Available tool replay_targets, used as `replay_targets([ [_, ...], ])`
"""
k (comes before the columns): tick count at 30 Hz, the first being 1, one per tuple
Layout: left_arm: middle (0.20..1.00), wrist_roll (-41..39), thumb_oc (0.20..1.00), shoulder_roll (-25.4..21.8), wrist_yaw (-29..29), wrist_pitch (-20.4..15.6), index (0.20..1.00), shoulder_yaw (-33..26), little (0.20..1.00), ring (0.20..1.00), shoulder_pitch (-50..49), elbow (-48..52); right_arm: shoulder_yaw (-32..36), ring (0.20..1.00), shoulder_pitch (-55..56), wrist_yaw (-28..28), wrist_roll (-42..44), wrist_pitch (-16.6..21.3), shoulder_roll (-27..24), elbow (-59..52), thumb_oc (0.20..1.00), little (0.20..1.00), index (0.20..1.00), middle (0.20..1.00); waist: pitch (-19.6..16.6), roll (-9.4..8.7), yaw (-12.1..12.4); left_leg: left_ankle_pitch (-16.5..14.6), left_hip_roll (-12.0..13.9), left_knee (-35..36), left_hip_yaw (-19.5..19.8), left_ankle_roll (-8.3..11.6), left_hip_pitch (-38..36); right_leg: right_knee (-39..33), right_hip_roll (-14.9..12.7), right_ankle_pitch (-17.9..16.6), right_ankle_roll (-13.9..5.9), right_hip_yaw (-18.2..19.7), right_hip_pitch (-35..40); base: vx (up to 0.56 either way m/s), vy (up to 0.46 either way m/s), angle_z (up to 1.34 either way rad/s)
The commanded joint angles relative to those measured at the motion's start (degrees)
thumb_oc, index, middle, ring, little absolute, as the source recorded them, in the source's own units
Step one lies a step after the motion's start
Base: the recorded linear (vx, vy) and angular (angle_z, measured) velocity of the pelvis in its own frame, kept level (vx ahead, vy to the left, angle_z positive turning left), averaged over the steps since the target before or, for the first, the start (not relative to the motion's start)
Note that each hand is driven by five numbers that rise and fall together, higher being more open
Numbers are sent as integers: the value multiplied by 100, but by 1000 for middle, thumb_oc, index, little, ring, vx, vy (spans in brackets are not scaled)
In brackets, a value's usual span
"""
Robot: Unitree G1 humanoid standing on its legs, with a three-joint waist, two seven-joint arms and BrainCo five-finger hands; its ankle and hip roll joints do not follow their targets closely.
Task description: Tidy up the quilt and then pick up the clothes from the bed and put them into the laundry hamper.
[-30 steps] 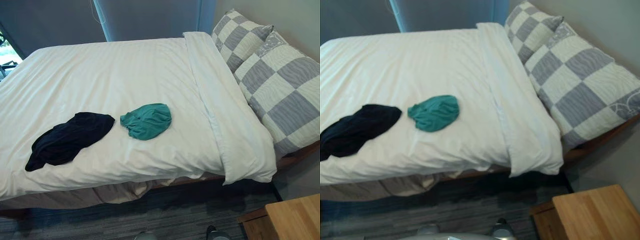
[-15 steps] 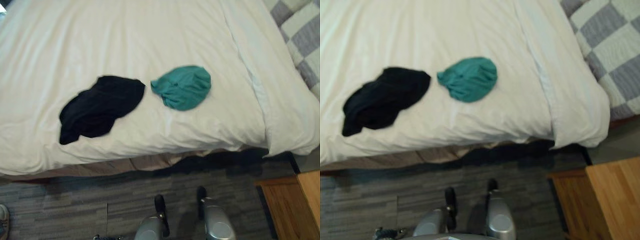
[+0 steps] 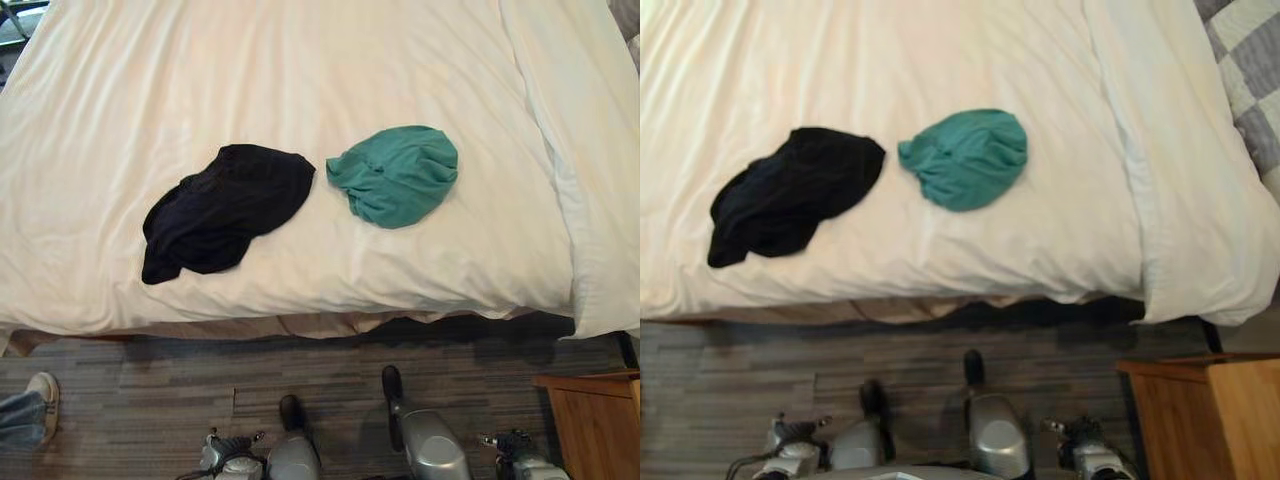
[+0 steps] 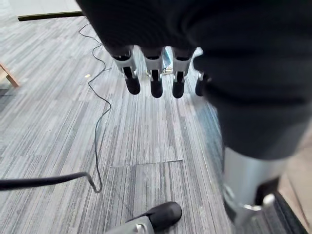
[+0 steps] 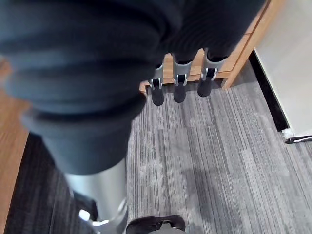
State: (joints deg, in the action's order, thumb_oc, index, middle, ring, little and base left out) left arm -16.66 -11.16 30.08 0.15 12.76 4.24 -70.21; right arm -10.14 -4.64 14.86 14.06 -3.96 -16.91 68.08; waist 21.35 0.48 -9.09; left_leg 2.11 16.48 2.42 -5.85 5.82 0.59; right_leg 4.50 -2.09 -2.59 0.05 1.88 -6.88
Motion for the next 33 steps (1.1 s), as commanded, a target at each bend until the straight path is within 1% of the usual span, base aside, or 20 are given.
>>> replay_targets([
  [1,1000,299,1000,-84,103,-43,1000,-31,1000,1000,-369,130,-71,1000,338,51,233,-9,45,223,1000,1000,1000,1000,-414,-154,72,196,-79,-216,456,-39,66,37,-422,-102,-783,542,-214,93,493,-22],
  [5,1000,299,1000,-85,102,-42,1000,-30,1000,1000,-369,130,-71,1000,338,51,233,-9,45,223,1000,1000,1000,1000,-409,-156,75,192,-81,-220,453,-40,60,38,-423,-100,-784,544,-208,5,191,-43],
  [6,1000,546,1000,-131,116,-1,1000,48,1000,1000,-226,137,6,1000,350,122,257,64,82,246,1000,1000,1000,1000,-390,-130,39,138,-78,-293,472,-37,181,166,-641,-81,-955,764,-293,98,1183,18],
  [7,1000,773,1000,-172,11,-35,1000,216,1000,1000,-172,67,43,1000,470,411,615,136,169,190,1000,1000,1000,1000,-389,-115,34,-58,-345,-642,604,-45,356,385,-1124,-212,-1182,795,-301,120,1261,17],
  [9,1000,738,1000,-227,68,-233,1000,195,1000,1000,-223,18,166,1000,547,279,921,235,225,246,1000,1000,1000,1000,-411,-141,117,-207,-498,-841,532,-77,378,443,-1354,-320,-1209,690,-265,127,553,15],
  [10,1000,531,1000,-299,77,-346,1000,142,1000,1000,-291,68,279,1000,613,184,962,289,287,227,1000,1000,1000,1000,-437,-165,225,-261,-565,-871,374,-121,330,469,-1511,-357,-1215,384,-199,111,366,-7],
  [12,1000,366,1000,-404,14,-441,1000,-52,1000,1000,-395,130,276,1000,608,284,735,464,387,208,1000,1000,1000,1000,-472,-169,317,-251,-634,-718,264,-198,115,639,-1338,-198,-1211,122,-189,94,292,-47],
  [13,1000,220,1000,-422,56,-554,1000,-119,1000,1000,-426,146,179,1000,597,292,957,509,408,149,1000,1000,1000,1000,-526,-194,318,-244,-687,-620,192,-235,38,581,-1042,-58,-1120,4,-142,67,149,-70],
  [14,1000,172,1000,-417,91,-602,1000,-144,1000,1000,-436,155,157,1000,595,268,1040,499,408,125,1000,1000,1000,1000,-528,-207,312,-262,-707,-600,175,-240,-5,555,-945,-2,-1077,-54,-91,106,160,-64],
  [16,1000,-292,1000,-352,346,-1136,1000,-403,1000,1000,-417,166,183,1000,609,214,1235,615,454,73,1000,1000,1000,1000,-626,-306,341,-274,-811,-521,67,-273,-75,299,-843,-58,-1051,-196,49,116,46,-16],
  [17,1000,-523,1000,-345,588,-1363,1000,-544,1000,1000,-317,443,157,1000,702,265,1271,949,478,4,1000,1000,1000,1000,-691,-349,308,-249,-848,-392,117,-318,-117,131,-620,-48,-968,-1,169,116,-64,-5],
  [19,1000,-353,1000,-359,996,-1682,1000,-741,1000,1000,-278,1063,138,1000,802,539,1373,1388,440,-384,1000,1000,1000,1000,-755,-419,391,-201,-857,-299,117,-320,-119,2,-558,-52,-969,-66,283,107,-155,23],
  [21,1000,-219,1000,-430,1122,-1704,1000,-751,1000,1000,-308,1375,158,1000,799,648,1463,1434,378,-708,1000,1000,1000,1000,-760,-473,457,-167,-838,-262,122,-314,-91,-68,-548,-79,-974,-159,334,64,-165,39],
  [22,1000,125,1000,-674,1176,-1756,1000,-918,1000,1000,-460,2018,268,1000,855,877,1447,1359,146,-1518,1000,1000,1000,1000,-724,-520,505,-72,-767,-176,127,-274,-91,-178,-515,-119,-947,-259,418,129,-112,13],
  [25,1000,467,1000,-1417,881,-1336,1000,-1471,1000,1000,-797,3643,780,1000,1180,1101,946,1070,-489,-3433,1000,1000,1000,1000,-699,-520,447,9,-725,-130,127,-228,-89,-308,-479,-161,-906,-238,444,155,-26,14],
  [26,1000,638,1000,-1938,675,-781,1000,-1884,1000,1000,-860,4903,1148,1000,1252,1162,649,694,-822,-4766,1000,1000,1000,1000,-629,-540,422,31,-698,-225,162,-227,70,-324,-453,-165,-889,-161,345,76,-61,12],
  [28,1000,714,1000,-2312,568,-564,1000,-2092,1000,1000,-800,5544,1326,1000,1125,1129,463,667,-1041,-5299,1000,1000,1000,1000,-560,-572,421,43,-667,-276,157,-213,200,-350,-434,-181,-883,-152,257,-17,-82,14],
  [29,1000,902,1000,-2789,561,-437,1000,-2224,1000,1000,-573,6119,1469,1000,730,1001,385,616,-1409,-5707,1000,1000,1000,1000,-440,-619,438,69,-632,-311,157,-191,373,-401,-390,-219,-868,-119,131,-126,-120,16],
  [30,1000,925,1000,-3296,508,-249,1000,-2336,1000,1000,-242,6508,1530,1000,218,932,437,344,-1853,-5994,1000,1000,1000,1000,-325,-649,464,98,-608,-291,170,-170,515,-453,-330,-249,-844,-76,1,-157,-131,9],
  [33,1000,977,1000,-4169,380,-32,1000,-2250,1000,1000,619,6796,1232,1000,-877,883,651,-40,-2558,-6099,1000,1000,1000,1000,-114,-700,535,129,-588,-243,215,-133,709,-542,-240,-285,-804,-23,-162,-150,-100,2],
])
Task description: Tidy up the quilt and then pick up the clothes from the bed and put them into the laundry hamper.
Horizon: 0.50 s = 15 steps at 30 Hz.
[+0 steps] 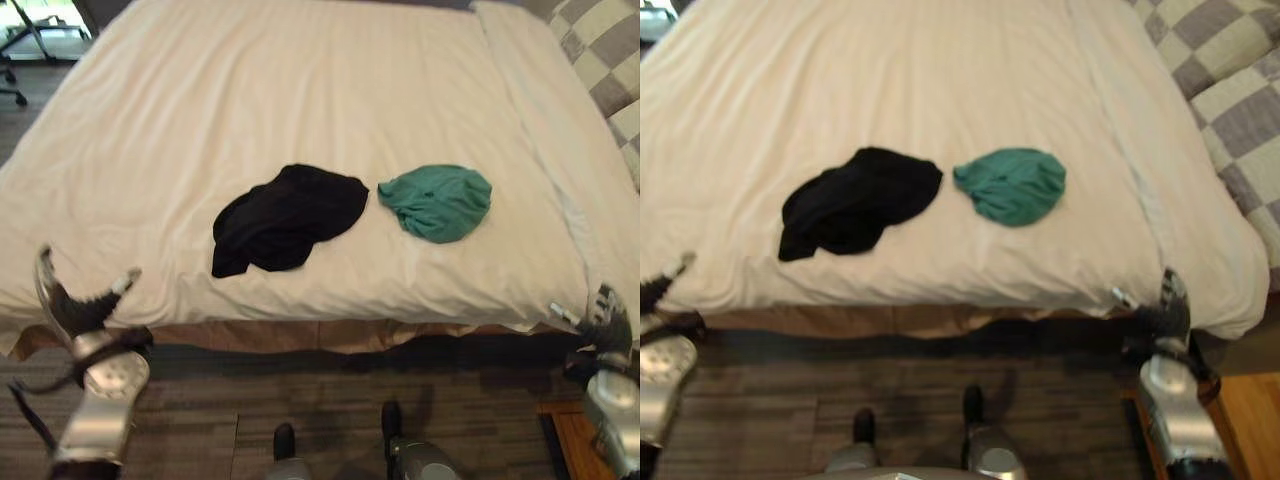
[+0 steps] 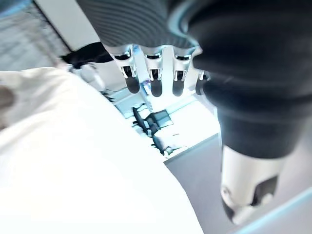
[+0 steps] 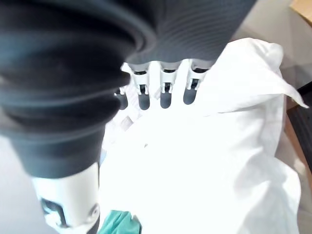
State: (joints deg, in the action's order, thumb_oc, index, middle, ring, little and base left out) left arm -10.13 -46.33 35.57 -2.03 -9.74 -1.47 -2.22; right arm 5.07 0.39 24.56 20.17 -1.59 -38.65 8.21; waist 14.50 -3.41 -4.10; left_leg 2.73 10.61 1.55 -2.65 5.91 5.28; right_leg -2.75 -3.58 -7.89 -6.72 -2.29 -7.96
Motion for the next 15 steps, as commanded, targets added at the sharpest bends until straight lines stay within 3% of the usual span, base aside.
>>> replay_targets([
  [1,1000,420,1000,-1018,-288,216,1000,183,1000,1000,1739,43,-588,1000,-2028,-6,-109,-489,-634,-79,1000,1000,1000,1000,648,-358,88,135,-1,-126,-69,-116,375,137,-50,183,-109,412,-171,-84,-139,-5],
  [5,1000,576,1000,-1671,-708,410,1000,1319,1000,1000,3727,-503,-1708,1000,-4087,-45,194,-1015,-1191,724,1000,1000,1000,1000,783,-503,176,243,55,-117,6,-45,666,62,82,94,-88,432,-372,-76,-212,-2],
  [6,1000,594,1000,-1774,-997,405,1000,2268,1000,1000,4985,-1157,-2456,1000,-5136,20,422,-979,-1162,1498,1000,1000,1000,1000,837,-576,226,306,115,-142,39,-5,830,73,137,61,-81,380,-477,-59,-270,7],
  [8,1000,630,1000,-1638,-1159,203,1000,3440,1000,1000,6391,-2102,-3159,1000,-6137,129,566,-852,-987,2402,1000,1000,1000,1000,873,-662,267,385,184,-180,85,38,1027,129,197,35,-80,329,-613,-65,-321,9],
  [9,1000,540,1000,-1407,-1379,-85,1000,4408,1000,1000,7443,-2987,-3754,1000,-6934,162,778,-695,-847,3186,1000,1000,1000,1000,898,-767,314,463,260,-225,131,80,1219,183,242,-4,-83,244,-741,-54,-265,-2],
  [15,1000,610,1000,-688,-1622,-367,1000,5573,1000,1000,8560,-4134,-4635,1000,-8220,277,1059,-731,-420,4303,1000,1000,1000,1000,988,-961,372,562,378,-431,273,149,1718,377,267,-65,-77,1,-1106,-70,-194,3],
])
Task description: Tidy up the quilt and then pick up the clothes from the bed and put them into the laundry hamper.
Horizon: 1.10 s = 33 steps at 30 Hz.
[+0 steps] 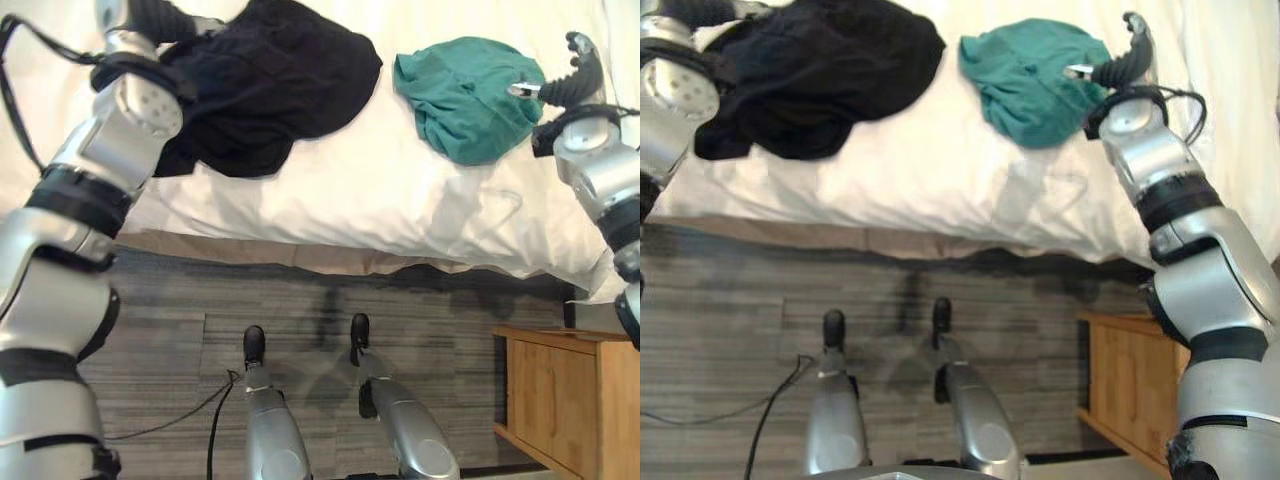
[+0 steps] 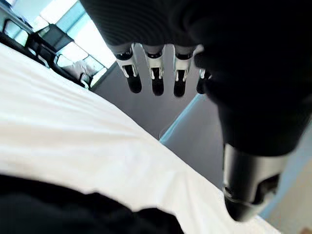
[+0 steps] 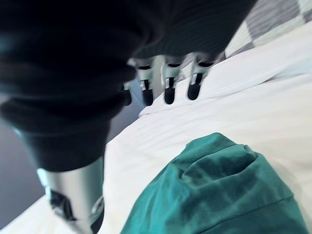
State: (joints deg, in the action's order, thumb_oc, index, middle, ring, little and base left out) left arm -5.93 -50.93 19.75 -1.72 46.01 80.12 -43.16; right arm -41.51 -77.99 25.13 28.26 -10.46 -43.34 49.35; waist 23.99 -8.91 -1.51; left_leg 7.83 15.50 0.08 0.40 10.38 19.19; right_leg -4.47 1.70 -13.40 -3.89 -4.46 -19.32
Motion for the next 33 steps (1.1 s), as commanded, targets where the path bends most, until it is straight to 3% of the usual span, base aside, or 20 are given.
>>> replay_targets([
  [1,1000,283,1000,16,-248,-225,1000,289,1000,1000,605,-212,-152,1000,-627,250,281,64,234,429,1000,1000,1000,1000,79,-466,122,68,-84,-377,13,-272,514,637,-265,478,-352,159,-112,-121,-163,-1],
  [4,1000,632,1000,449,-399,-166,1000,486,1000,1000,648,-456,-464,1000,-972,368,9,-206,597,805,1000,1000,1000,1000,168,-522,111,112,-90,-464,77,-241,775,701,-251,453,-334,121,-323,-120,-110,5],
  [6,1000,583,1000,666,-347,119,1000,668,1000,1000,617,-431,-688,1000,-1153,440,-156,-445,791,1031,1000,1000,1000,1000,251,-498,154,124,-98,-466,63,-232,873,708,-260,440,-322,91,-410,-153,-29,4],
  [8,1000,600,1000,750,-369,184,1000,674,1000,1000,582,-477,-760,1000,-1228,650,-281,-330,910,1218,1000,1000,1000,1000,291,-476,165,145,-110,-461,62,-234,937,724,-272,434,-319,81,-482,-142,21,-1],
  [9,1000,687,1000,937,-451,230,1000,707,1000,1000,536,-622,-888,1000,-1377,505,-767,-990,1117,1456,1000,1000,1000,1000,351,-401,162,169,-141,-496,49,-219,1060,761,-298,425,-307,76,-615,-132,58,-2],
  [10,1000,703,1000,985,-454,227,1000,704,1000,1000,516,-652,-934,1000,-1407,494,-872,-1085,1163,1523,1000,1000,1000,1000,378,-372,159,173,-150,-511,47,-213,1097,772,-304,428,-300,77,-650,-192,117,-4],
  [11,1000,703,1000,1110,-582,410,1000,769,1000,1000,488,-738,-1081,1000,-1498,436,-1289,-1435,1292,1705,1000,1000,1000,1000,453,-270,152,189,-183,-542,37,-208,1172,810,-332,432,-280,76,-739,-116,110,-4],
  [13,1000,699,1000,1169,-683,514,1000,795,1000,1000,465,-793,-1174,1000,-1543,278,-1515,-1636,1344,1780,1000,1000,1000,1000,482,-212,142,194,-205,-537,17,-208,1195,822,-350,438,-279,81,-778,-99,121,-7],
  [14,200,536,200,1275,-784,794,200,925,200,200,430,-953,-1392,200,-1597,109,-1664,-1795,1451,2000,200,200,200,200,556,-54,120,220,-253,-521,-38,-216,1245,849,-408,431,-277,114,-880,-94,135,-4],
  [20,200,-84,200,1371,-691,854,200,949,200,200,363,-1257,-1524,200,-1593,211,-2037,-1885,1653,2168,200,200,200,200,581,234,39,242,-333,-475,-247,-211,1246,901,-526,452,-265,200,-1019,-58,138,-7],
  [25,200,-179,200,1390,-568,804,200,778,200,200,239,-1310,-1454,200,-1535,469,-2170,-1835,1656,2102,200,200,200,200,580,311,15,236,-341,-447,-313,-203,1190,930,-554,499,-261,233,-1001,-18,47,-3],
  [28,200,-277,200,1374,-395,713,200,643,200,200,148,-1303,-1386,200,-1469,805,-1884,-1567,1617,1999,200,200,200,200,580,330,13,219,-344,-472,-322,-199,1207,959,-568,539,-258,250,-1008,-17,46,-2],
  [29,200,-423,200,1361,-219,459,200,510,200,200,43,-1235,-1285,200,-1400,1165,-1333,-1162,1627,1861,200,200,200,200,581,337,8,204,-331,-474,-340,-191,1210,956,-569,560,-254,266,-1016,-16,43,0],
  [30,200,-448,200,1360,-215,444,200,496,200,200,30,-1226,-1272,200,-1392,1207,-1269,-1095,1629,1847,200,200,200,200,581,339,7,203,-330,-473,-342,-190,1207,956,-570,562,-253,269,-1015,-15,83,0],
  [31,200,-714,200,1355,-8,51,200,350,200,200,-99,-1144,-1129,200,-1308,1456,-842,-485,1637,1729,200,200,200,200,581,354,1,193,-323,-452,-365,-187,1166,943,-573,579,-244,289,-991,-2,83,0],
  [32,200,-832,200,1323,98,-122,200,193,200,200,-213,-963,-995,200,-1222,1571,-617,-53,1602,1553,200,200,200,200,581,363,-5,178,-334,-440,-375,-190,1126,937,-570,597,-233,309,-967,11,137,-1],
  [33,200,-1121,200,1177,246,-535,200,-277,200,200,-589,-374,-369,200,-818,1624,-519,932,1483,1001,200,200,200,200,580,378,-16,141,-366,-394,-399,-200,969,923,-562,647,-213,358,-859,13,92,-1],
])
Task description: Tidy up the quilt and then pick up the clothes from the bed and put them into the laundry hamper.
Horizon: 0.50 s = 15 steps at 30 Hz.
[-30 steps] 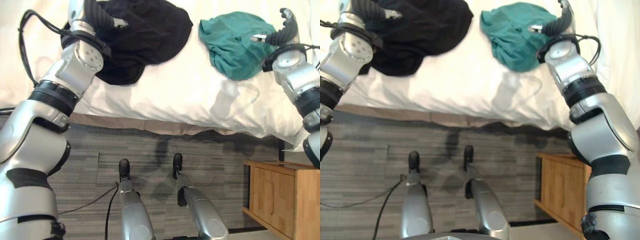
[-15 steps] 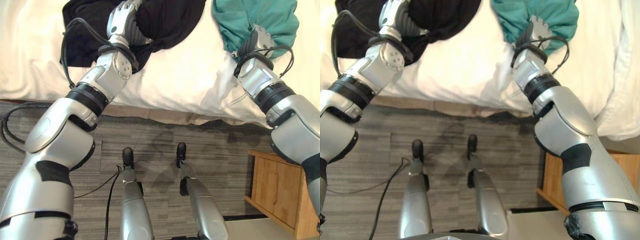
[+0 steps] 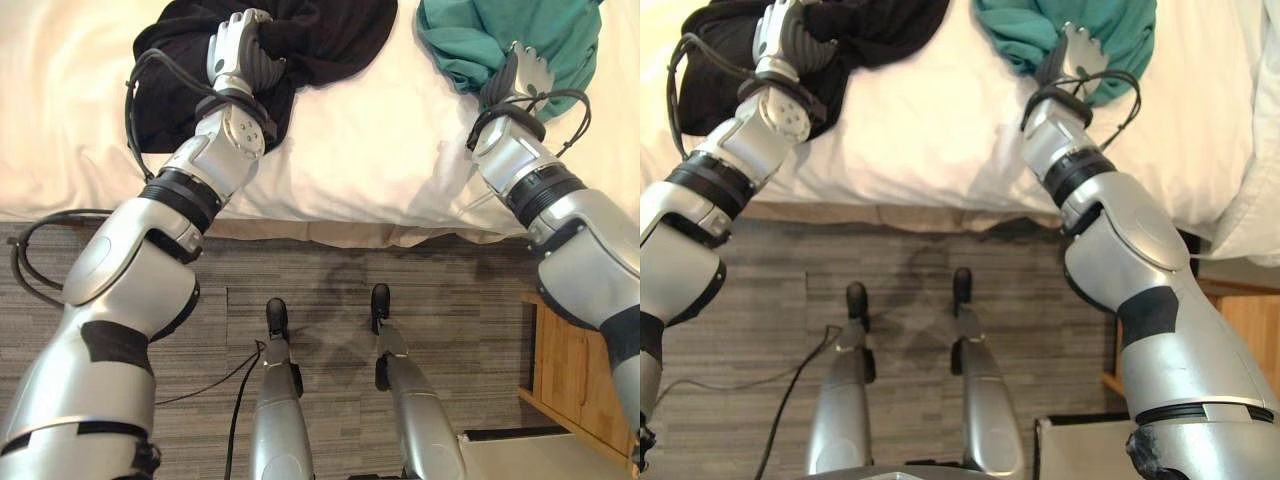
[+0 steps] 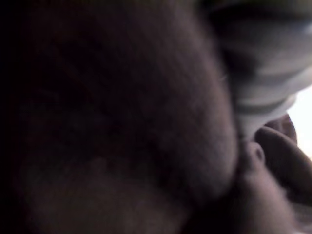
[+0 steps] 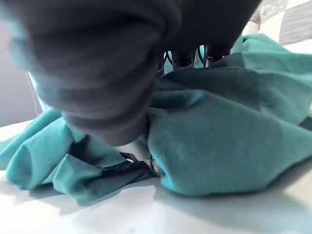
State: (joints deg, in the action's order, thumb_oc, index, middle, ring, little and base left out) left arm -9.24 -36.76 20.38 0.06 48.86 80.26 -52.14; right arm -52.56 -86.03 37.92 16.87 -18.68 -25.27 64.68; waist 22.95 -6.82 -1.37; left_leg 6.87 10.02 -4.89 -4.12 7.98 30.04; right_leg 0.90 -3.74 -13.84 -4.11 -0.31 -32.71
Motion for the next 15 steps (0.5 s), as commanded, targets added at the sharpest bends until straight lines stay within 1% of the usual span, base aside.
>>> replay_targets([
  [1,200,-787,200,-242,184,-710,200,-565,200,200,-611,530,738,200,-8,346,619,1752,-324,-537,200,200,200,200,684,168,-29,236,181,105,51,39,-122,386,-18,692,-191,-54,485,64,113,-4],
  [2,200,-874,200,-470,298,-1217,200,-1415,200,200,-1455,1575,1716,200,971,-8,734,2362,-678,-1757,200,200,200,200,600,163,-60,139,139,150,22,15,-369,357,0,781,-174,-2,672,50,56,-5],
  [3,200,-884,200,-482,268,-1195,200,-1468,200,200,-1524,1639,1770,200,1043,-19,734,2396,-698,-1839,200,200,200,200,575,160,-66,152,135,161,21,13,-369,344,2,768,-171,2,668,73,77,-3],
  [4,200,-797,200,-500,387,-1276,200,-1886,200,200,-2009,2164,2109,200,1581,-128,599,2351,-873,-2523,200,200,200,200,522,154,-88,112,117,183,16,0,-479,320,11,793,-168,22,751,33,34,-3],
  [5,200,-779,200,-495,428,-1370,200,-2037,200,200,-2174,2305,2232,200,1761,-233,590,2420,-926,-2698,200,200,200,200,506,150,-99,95,109,191,15,-7,-517,312,15,802,-168,30,779,36,32,1],
  [7,200,-770,200,-494,431,-1362,200,-2051,200,200,-2212,2331,2237,200,1793,-233,583,2412,-928,-2723,200,200,200,200,497,152,-101,94,108,197,13,-8,-530,308,14,803,-169,31,790,81,52,-3],
  [8,200,-656,200,-364,543,-1166,200,-3165,200,200,-3620,4004,3114,200,3581,-500,510,2170,-956,-4866,200,200,200,200,375,145,-197,-103,56,231,-48,-58,-946,255,39,937,-176,133,1111,303,227,-3],
  [9,200,-622,200,60,502,-1127,200,-3949,200,200,-5015,5238,3676,200,5416,-784,484,2274,-601,-6290,200,200,200,200,164,152,-300,-272,14,331,-181,-122,-1399,148,5,1022,-228,221,1474,453,389,4],
  [10,200,-632,200,607,248,-1230,200,-4397,200,200,-6279,6139,4121,200,7161,-1304,590,2689,-334,-7170,200,200,200,200,-99,188,-375,-343,-32,466,-318,-201,-1767,0,-61,1005,-316,265,1795,312,318,4],
  [11,200,-669,200,670,213,-1244,200,-4435,200,200,-6424,6229,4156,200,7330,-1390,646,2707,-285,-7238,200,200,200,200,-150,191,-381,-320,-37,494,-343,-210,-1802,-30,-69,974,-322,274,1824,239,318,11],
  [12,200,-926,200,960,-38,-1404,200,-4611,200,200,-7293,6660,4439,200,8362,-1930,786,2773,110,-7609,200,200,200,200,-353,222,-445,-383,-100,569,-412,-287,-2090,-109,-120,951,-390,288,2085,105,231,9],
  [13,200,-1094,200,1062,-155,-1573,200,-4659,200,200,-7753,6803,4553,200,8907,-2198,1000,2803,204,-7788,200,200,200,200,-455,235,-470,-404,-137,578,-458,-326,-2190,-123,-149,927,-421,291,2182,94,221,15],
  [14,200,-1103,200,1082,-179,-1601,200,-4666,200,200,-7843,6827,4569,200,9011,-2258,1008,2806,220,-7822,200,200,200,200,-487,236,-471,-382,-144,584,-470,-332,-2188,-129,-153,901,-423,299,2177,61,225,-2],
  [15,200,-1267,200,1270,-255,-1877,200,-4629,200,200,-8599,6965,4644,200,9925,-2900,1603,2989,452,-8048,200,200,200,200,-652,250,-523,-434,-213,596,-536,-399,-2387,-143,-190,888,-474,295,2372,43,169,-8],
])
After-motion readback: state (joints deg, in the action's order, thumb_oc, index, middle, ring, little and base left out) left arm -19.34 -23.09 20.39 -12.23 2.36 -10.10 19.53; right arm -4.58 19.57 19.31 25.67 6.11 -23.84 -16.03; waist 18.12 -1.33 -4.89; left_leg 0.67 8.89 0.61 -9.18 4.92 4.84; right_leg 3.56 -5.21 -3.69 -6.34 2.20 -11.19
